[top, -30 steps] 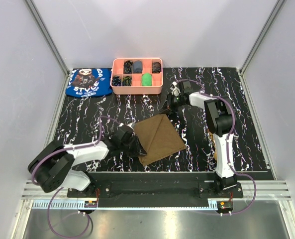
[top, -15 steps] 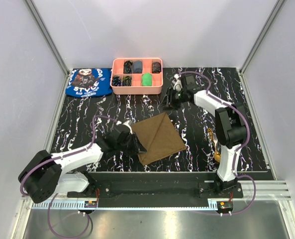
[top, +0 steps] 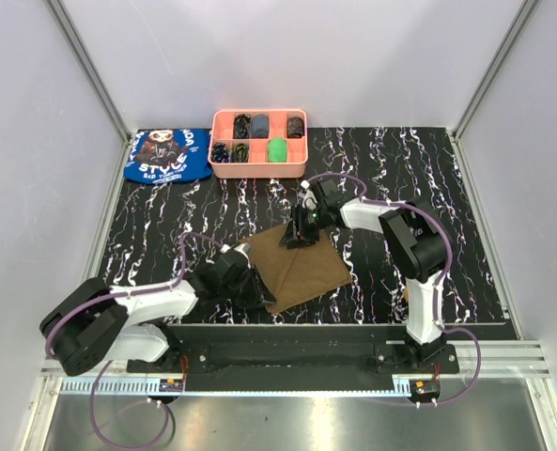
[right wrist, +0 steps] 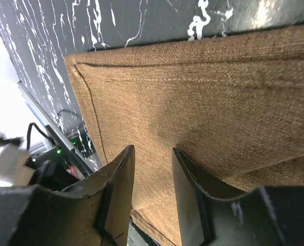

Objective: Fold the napkin into a case and place the utensils inside
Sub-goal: Smooth out the upper triangle-folded napkin at the center of the board.

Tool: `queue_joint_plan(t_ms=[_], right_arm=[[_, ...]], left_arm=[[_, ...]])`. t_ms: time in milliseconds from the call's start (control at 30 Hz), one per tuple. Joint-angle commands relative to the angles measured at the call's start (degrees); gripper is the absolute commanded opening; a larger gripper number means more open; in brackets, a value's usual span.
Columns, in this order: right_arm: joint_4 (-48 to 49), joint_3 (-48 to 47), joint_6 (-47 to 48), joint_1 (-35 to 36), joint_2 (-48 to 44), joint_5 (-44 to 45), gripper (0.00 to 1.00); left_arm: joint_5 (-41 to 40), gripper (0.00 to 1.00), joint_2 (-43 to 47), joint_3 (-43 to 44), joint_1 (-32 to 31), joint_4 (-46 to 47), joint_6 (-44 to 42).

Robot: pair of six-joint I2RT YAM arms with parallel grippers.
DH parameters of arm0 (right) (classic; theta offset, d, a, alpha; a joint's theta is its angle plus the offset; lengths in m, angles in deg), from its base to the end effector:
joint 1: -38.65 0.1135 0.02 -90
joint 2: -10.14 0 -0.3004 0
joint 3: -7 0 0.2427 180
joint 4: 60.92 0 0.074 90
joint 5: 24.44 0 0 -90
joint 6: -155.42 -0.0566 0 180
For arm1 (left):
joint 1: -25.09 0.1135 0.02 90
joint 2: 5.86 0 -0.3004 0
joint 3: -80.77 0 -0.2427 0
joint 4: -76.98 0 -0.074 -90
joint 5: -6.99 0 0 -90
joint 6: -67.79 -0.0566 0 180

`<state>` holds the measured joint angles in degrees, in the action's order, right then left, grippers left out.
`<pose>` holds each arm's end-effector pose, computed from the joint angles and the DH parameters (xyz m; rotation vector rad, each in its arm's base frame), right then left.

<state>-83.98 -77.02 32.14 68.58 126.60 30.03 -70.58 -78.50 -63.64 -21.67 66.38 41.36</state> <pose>0.3534 0.2414 0.1533 -0.1901 2.7145 1.1795 0.1358 -0.1622 0.1584 -0.2825 2.6929 -1.0285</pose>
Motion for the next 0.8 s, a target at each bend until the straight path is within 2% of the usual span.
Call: queue_joint_plan(t_ms=[0,33,133,200,300,433,567,600,700,767], right_arm=[[-2.7,-1.8,3.4,-0.1,-4.1,3.4,0.45],[-5.7,-2.5,4.2,0.2,-4.8,4.1,0.45],[-12.7,-3.8,7.3,1.9,-8.4,11.0,0.50],[-16.4,-4.4,8.1,3.5,-11.2,14.8,0.56],[-22.6,-4.7,8.5,8.5,-15.0,23.2,0.67],[-29.0,-5.3,6.1,19.9,-17.7,32.9,0.72],[-32.3,-8.0,2.8,29.6,-16.3,40.9,0.70],[-33.6,-8.8,2.3,31.0,-15.6,42.0,0.69],[-35.6,-11.0,0.5,34.7,-12.5,44.5,0.59],[-36.2,-12.5,-0.3,35.9,-10.3,45.9,0.51]], left_arm=[[-5.1,0.31,10.8,2.4,-0.2,-5.1,-1.3],[-8.1,0.39,12.9,4.8,-0.1,-8.0,-2.0],[-14.9,0.53,20.9,10.6,1.1,-22.3,-5.3],[-18.1,0.57,25.6,13.3,3.1,-26.9,-6.3],[-18.8,0.58,29.9,16.9,9.8,-34.0,-6.6],[-17.4,0.59,32.0,20.8,21.1,-40.2,-7.4],[-11.3,0.62,27.8,25.2,29.4,-43.9,-10.0],[-7.2,0.62,24.9,25.9,33.0,-44.5,-10.7],[-0.8,0.61,20.4,27.3,39.3,-46.1,-11.9],[0.9,0.61,19.1,26.5,41.3,-45.8,-12.4]])
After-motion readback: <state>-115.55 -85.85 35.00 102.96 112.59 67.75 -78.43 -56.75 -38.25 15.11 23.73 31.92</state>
